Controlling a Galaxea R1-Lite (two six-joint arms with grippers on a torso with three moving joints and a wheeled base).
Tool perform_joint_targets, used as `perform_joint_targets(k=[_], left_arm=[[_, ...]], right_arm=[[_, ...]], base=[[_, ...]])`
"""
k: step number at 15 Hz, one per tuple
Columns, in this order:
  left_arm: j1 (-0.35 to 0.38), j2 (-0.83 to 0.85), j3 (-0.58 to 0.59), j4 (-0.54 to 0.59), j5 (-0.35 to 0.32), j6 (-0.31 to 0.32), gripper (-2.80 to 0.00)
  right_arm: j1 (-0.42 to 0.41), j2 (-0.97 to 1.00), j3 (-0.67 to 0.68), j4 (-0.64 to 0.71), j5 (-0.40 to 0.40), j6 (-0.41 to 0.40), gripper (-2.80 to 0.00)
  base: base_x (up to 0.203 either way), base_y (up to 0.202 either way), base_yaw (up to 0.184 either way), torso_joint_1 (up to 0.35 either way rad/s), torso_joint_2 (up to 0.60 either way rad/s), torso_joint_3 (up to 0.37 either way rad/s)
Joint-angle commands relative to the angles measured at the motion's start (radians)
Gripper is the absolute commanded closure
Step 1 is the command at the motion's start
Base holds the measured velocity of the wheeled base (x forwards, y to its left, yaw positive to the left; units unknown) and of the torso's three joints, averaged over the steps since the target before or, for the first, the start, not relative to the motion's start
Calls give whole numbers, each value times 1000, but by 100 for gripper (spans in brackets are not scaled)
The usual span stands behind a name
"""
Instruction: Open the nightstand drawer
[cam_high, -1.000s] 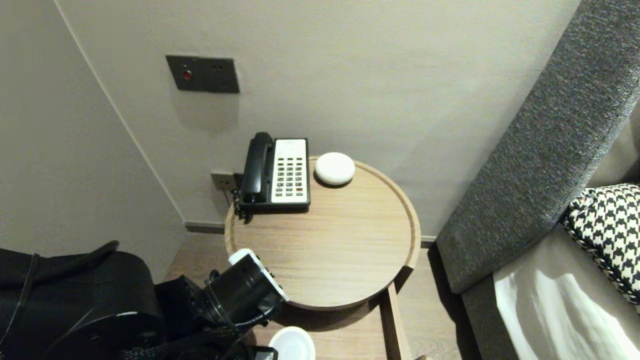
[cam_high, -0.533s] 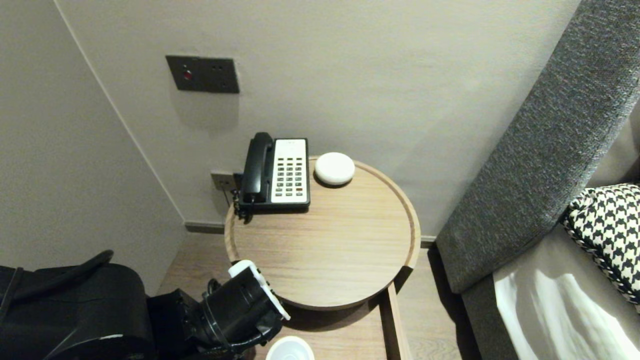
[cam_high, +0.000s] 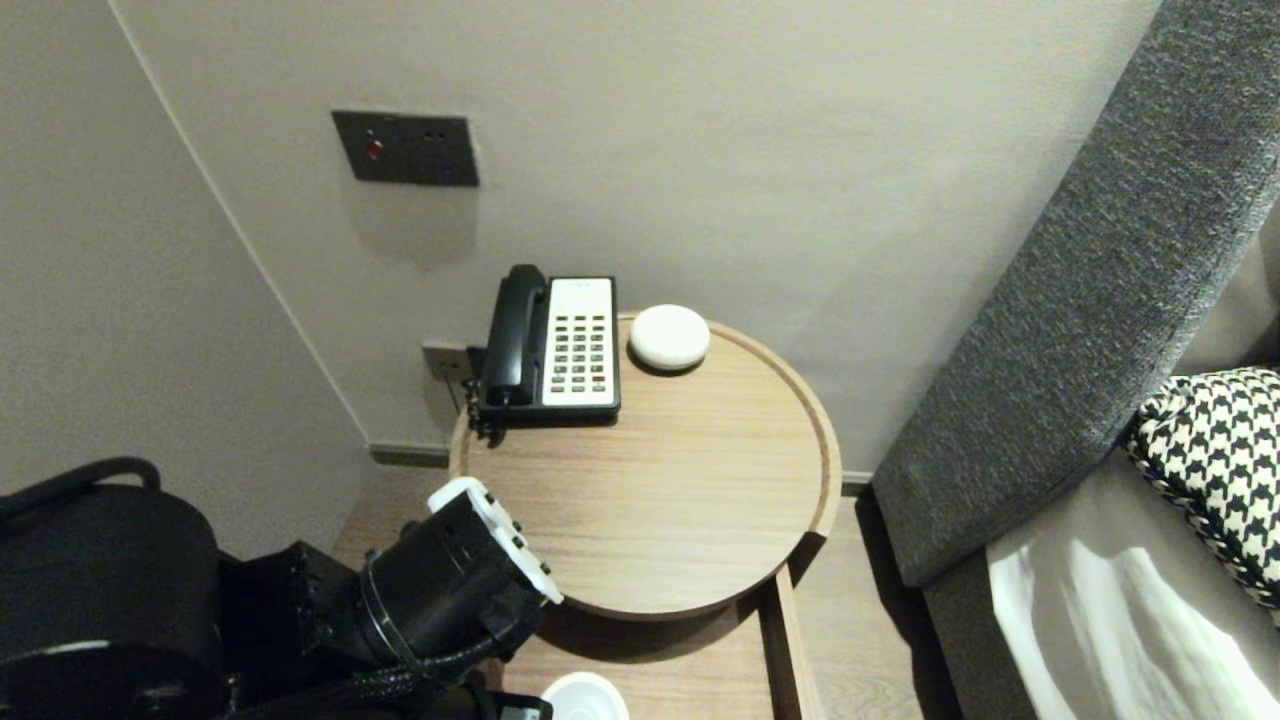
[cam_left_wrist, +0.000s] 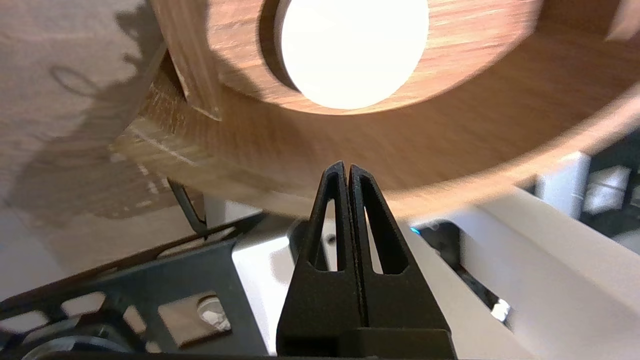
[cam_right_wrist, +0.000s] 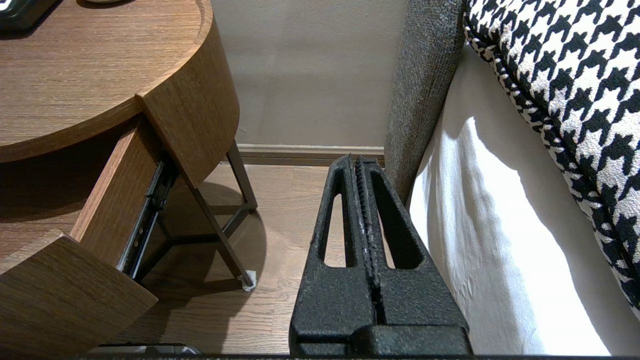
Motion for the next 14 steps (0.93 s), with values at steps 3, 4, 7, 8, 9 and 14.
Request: perform_joint_targets(k=[3, 4, 7, 8, 9, 14], left_arm=[[9, -19, -271, 235, 73, 24, 0], [10, -15, -308, 254, 117, 51, 0], [-7, 23, -356, 273, 136, 109, 0], [-8, 32, -356, 275, 134, 111, 0], [-8, 44, -345, 275, 128, 110, 0], [-38, 105, -304, 271, 93, 94, -280]], right_arm=[[0, 1, 40, -1, 0, 1, 0], [0, 1, 40, -1, 0, -1, 0], [0, 1, 40, -1, 0, 0, 0], [0, 1, 40, -1, 0, 1, 0], [0, 1, 40, -1, 0, 1, 0], [0, 1, 40, -1, 0, 1, 0]], base=[[0, 0, 0, 0, 0, 0], [0, 0, 0, 0, 0, 0], [0, 0, 0, 0, 0, 0], [0, 0, 0, 0, 0, 0], [0, 0, 0, 0, 0, 0], [0, 0, 0, 0, 0, 0]])
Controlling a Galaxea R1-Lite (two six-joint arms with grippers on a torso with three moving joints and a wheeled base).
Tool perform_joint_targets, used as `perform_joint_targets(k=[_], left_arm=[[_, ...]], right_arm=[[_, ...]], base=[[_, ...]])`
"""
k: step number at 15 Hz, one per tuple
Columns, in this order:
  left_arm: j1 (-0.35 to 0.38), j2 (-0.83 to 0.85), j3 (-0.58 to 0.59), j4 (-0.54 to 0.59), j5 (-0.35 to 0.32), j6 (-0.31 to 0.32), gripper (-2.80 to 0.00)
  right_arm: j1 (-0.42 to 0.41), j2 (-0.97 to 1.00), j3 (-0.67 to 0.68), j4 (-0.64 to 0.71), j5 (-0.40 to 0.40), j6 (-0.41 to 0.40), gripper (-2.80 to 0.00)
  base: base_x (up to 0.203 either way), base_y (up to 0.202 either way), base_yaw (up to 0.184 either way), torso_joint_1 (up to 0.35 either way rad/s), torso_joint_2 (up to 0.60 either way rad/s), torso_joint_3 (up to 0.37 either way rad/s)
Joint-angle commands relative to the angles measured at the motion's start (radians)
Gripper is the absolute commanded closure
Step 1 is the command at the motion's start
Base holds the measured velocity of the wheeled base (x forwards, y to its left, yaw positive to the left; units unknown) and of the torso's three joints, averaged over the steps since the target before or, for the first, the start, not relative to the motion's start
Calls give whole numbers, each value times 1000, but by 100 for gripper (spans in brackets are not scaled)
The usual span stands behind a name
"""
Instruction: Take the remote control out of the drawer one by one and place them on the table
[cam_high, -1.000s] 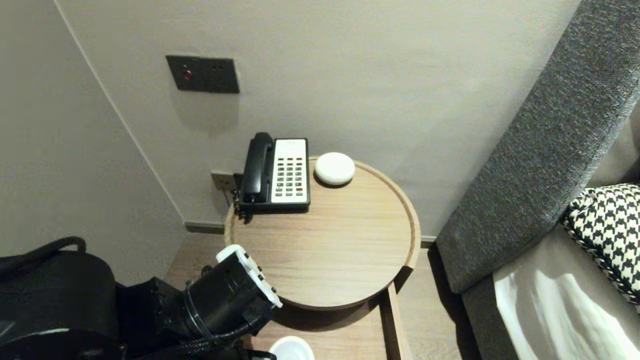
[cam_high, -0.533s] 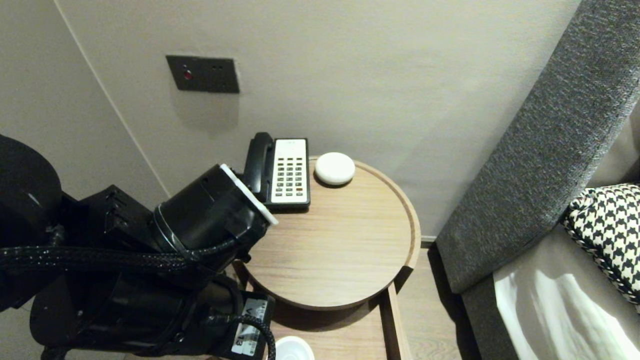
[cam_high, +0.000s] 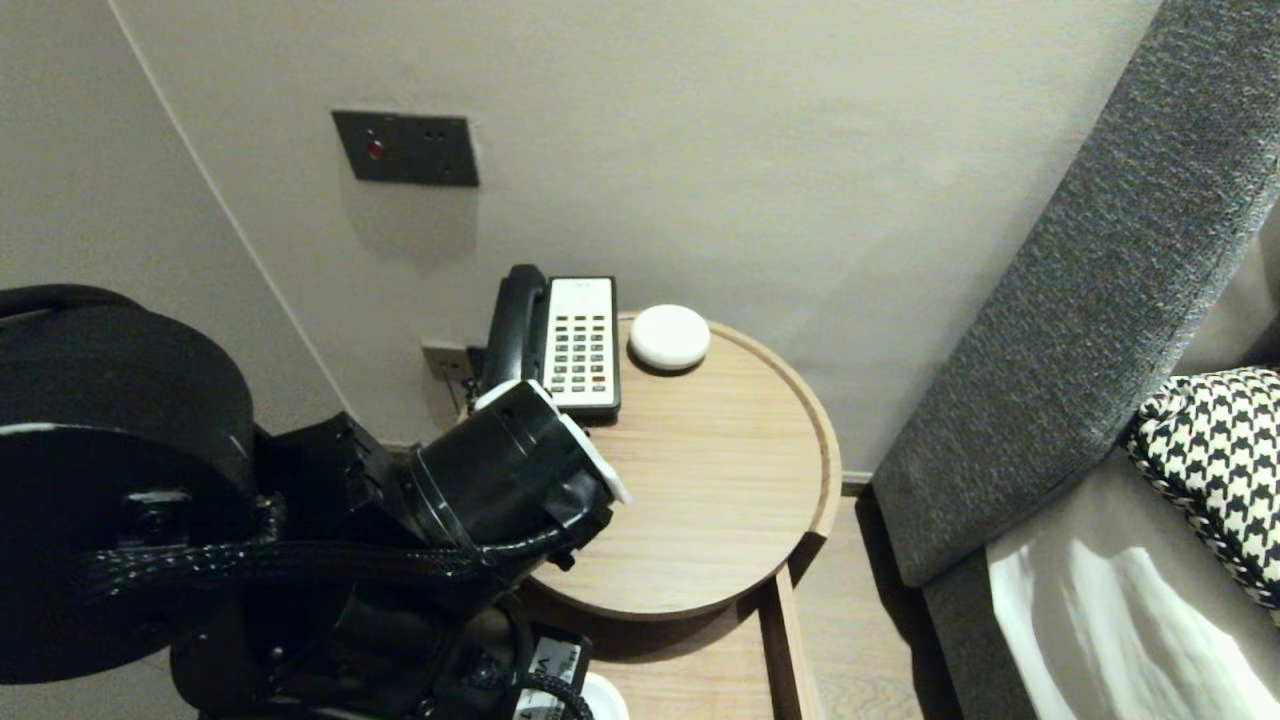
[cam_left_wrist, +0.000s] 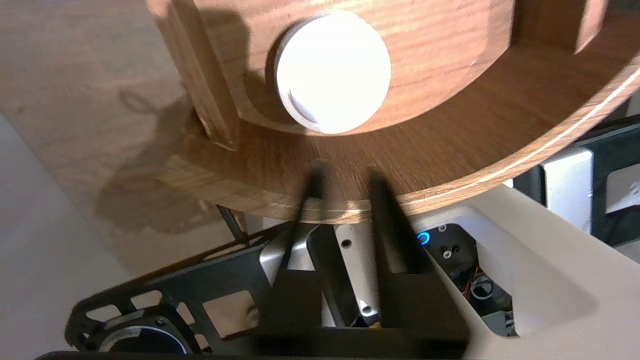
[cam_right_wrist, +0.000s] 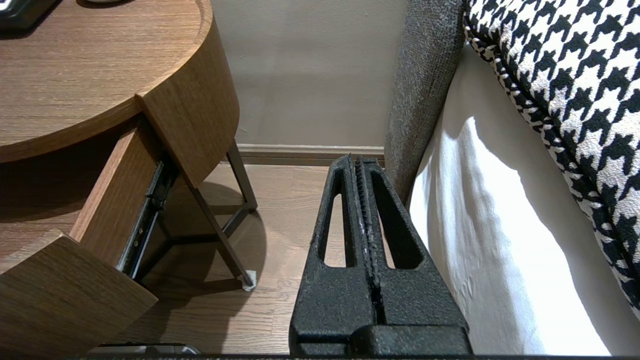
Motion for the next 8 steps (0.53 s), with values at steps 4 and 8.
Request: perform_joint_targets(k=[4, 8], left_arm=[[-5, 79, 49, -3, 1, -11, -280], [-8, 125, 136, -93, -5, -10, -280]], right_arm=[[0, 1, 40, -1, 0, -1, 0], [0, 1, 40, -1, 0, 0, 0]], base=[[0, 0, 0, 0, 0, 0], [0, 0, 0, 0, 0, 0]])
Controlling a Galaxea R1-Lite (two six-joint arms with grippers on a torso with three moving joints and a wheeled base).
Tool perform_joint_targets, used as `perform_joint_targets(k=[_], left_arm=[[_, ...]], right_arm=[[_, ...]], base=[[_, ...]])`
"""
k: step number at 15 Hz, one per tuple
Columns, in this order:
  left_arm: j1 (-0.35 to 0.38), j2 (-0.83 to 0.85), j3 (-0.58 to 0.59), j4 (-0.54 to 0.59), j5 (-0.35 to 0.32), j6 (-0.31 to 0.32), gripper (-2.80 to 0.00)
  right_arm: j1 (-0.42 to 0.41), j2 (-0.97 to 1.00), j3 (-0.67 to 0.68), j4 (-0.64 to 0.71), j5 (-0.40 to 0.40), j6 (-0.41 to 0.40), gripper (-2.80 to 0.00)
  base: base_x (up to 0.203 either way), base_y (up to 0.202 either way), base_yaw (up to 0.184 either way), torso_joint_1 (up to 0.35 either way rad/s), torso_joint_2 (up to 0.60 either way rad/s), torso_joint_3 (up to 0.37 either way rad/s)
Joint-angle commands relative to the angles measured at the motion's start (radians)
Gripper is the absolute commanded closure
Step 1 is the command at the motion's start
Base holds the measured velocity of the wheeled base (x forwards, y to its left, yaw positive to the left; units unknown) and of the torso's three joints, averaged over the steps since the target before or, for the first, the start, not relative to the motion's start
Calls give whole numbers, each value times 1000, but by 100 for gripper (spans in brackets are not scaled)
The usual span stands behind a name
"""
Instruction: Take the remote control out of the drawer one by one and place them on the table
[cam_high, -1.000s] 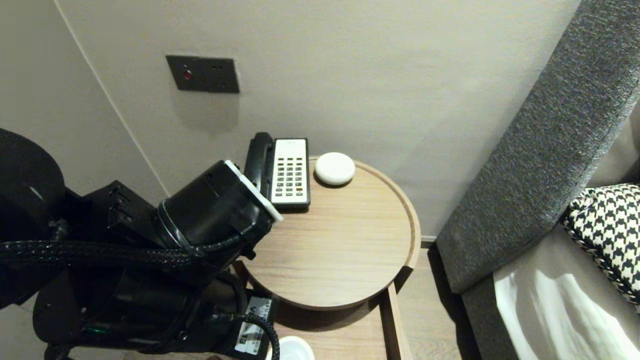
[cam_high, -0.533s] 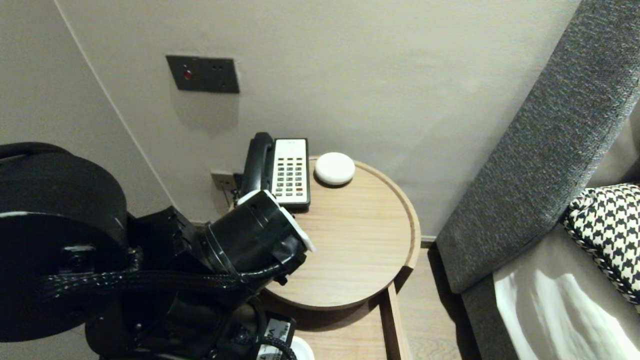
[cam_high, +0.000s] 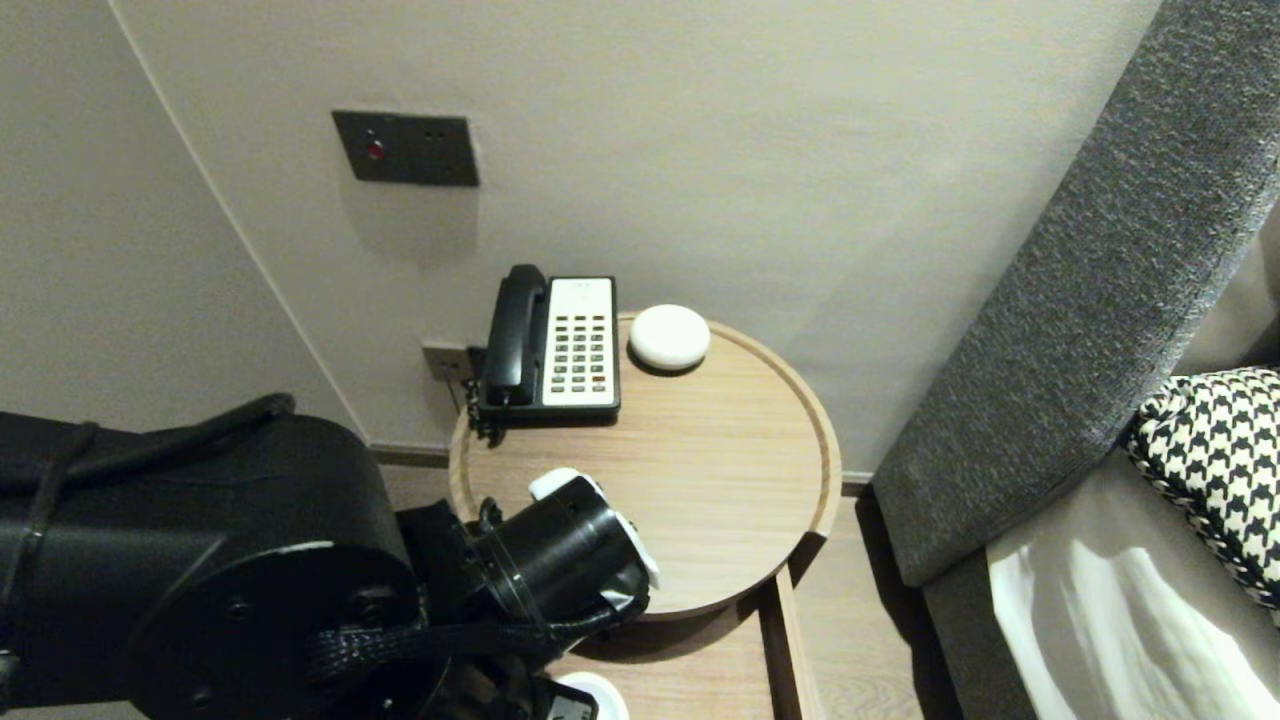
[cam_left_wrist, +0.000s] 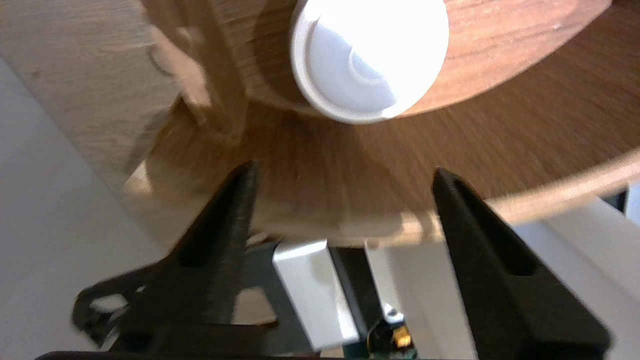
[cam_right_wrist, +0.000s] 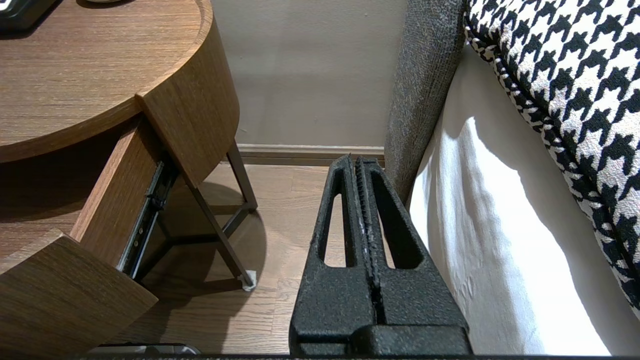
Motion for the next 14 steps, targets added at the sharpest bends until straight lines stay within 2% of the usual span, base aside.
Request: perform_joint_targets(k=[1, 6, 14], left_arm=[[-2, 50, 35, -56, 2, -4, -280], [-33, 134, 11, -99, 1, -6, -280], [-32, 173, 20, -157, 10, -3, -280]], right_arm=[[0, 1, 40, -1, 0, -1, 0], [0, 1, 40, -1, 0, 0, 0], [0, 1, 40, -1, 0, 0, 0]], base=[[0, 0, 0, 0, 0, 0], [0, 0, 0, 0, 0, 0], [0, 0, 0, 0, 0, 0]])
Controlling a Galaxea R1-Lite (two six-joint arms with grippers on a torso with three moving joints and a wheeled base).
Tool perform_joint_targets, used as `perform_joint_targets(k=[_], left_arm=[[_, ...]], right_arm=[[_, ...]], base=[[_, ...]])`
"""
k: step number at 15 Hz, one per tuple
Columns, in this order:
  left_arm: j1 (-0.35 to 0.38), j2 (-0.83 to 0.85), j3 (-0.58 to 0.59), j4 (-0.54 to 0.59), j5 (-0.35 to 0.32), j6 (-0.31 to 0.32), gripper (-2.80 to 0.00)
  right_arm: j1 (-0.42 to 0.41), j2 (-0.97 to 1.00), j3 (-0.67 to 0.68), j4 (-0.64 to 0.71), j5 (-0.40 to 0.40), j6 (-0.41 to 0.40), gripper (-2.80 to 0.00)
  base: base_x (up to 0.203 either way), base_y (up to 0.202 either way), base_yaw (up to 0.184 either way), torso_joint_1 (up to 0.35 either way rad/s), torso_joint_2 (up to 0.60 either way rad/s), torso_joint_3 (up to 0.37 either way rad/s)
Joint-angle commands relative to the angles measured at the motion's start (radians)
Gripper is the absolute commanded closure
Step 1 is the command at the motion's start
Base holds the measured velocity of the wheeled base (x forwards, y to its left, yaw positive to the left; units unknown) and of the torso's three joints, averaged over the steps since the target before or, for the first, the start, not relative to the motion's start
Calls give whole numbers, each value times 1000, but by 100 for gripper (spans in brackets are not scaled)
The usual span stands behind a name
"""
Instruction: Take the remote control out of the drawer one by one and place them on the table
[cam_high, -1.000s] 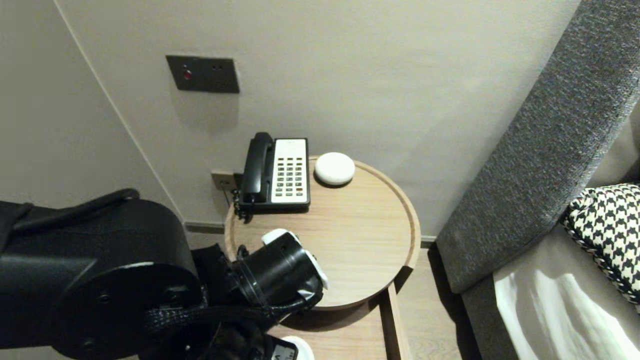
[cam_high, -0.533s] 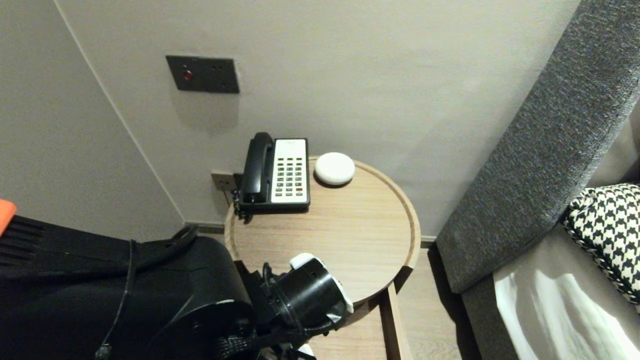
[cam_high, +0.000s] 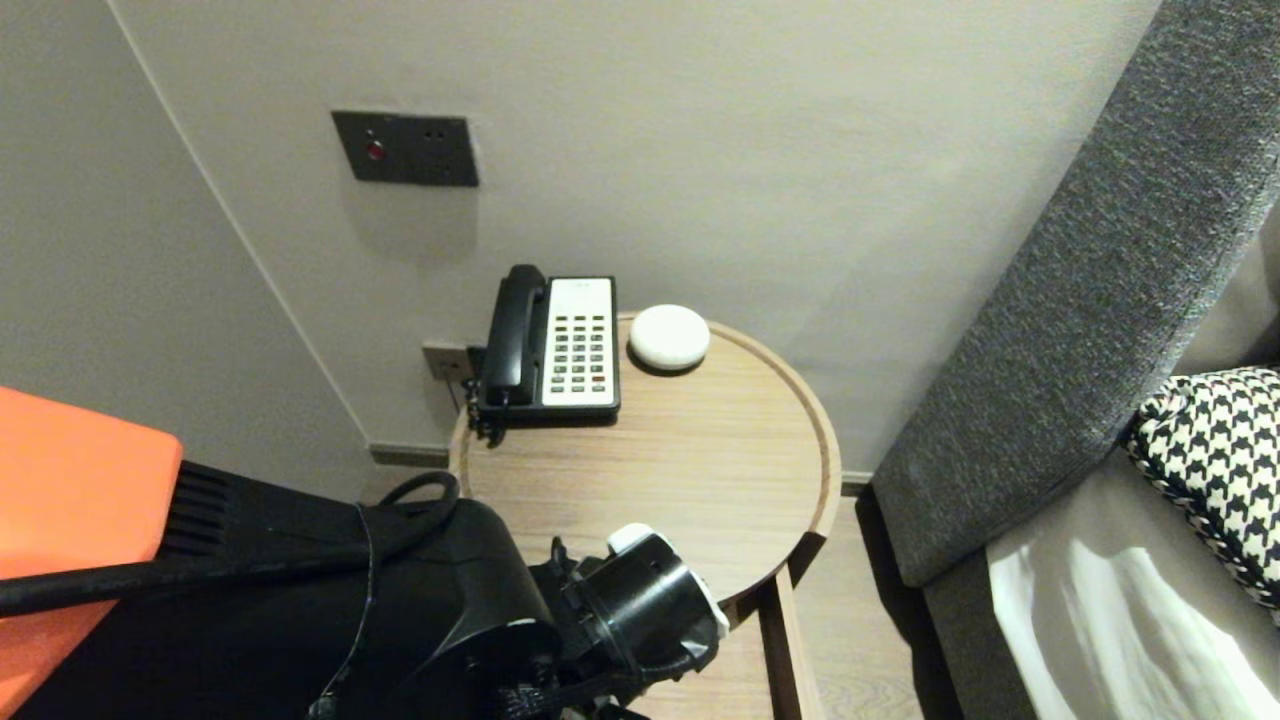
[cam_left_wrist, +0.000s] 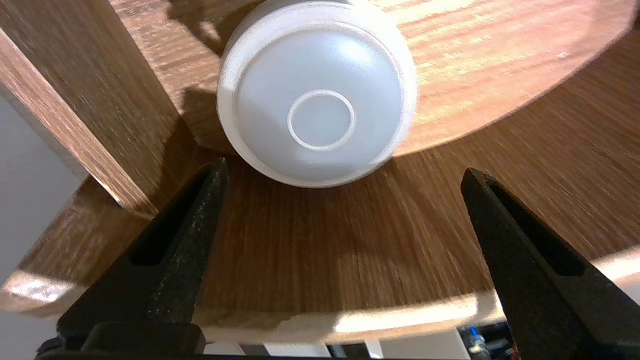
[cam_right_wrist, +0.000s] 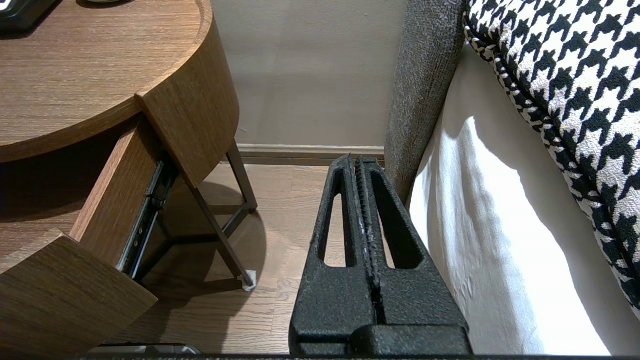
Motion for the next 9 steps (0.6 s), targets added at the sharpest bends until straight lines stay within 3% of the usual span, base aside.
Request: perform_joint_targets(k=[1, 9], left_arm=[[0, 16, -2, 3, 1, -4, -280], [0, 28, -3, 2, 4, 5, -280]], right_arm=[[0, 1, 40, -1, 0, 0, 0], [0, 1, 40, -1, 0, 0, 0]], base=[[0, 0, 0, 0, 0, 0], [0, 0, 0, 0, 0, 0]])
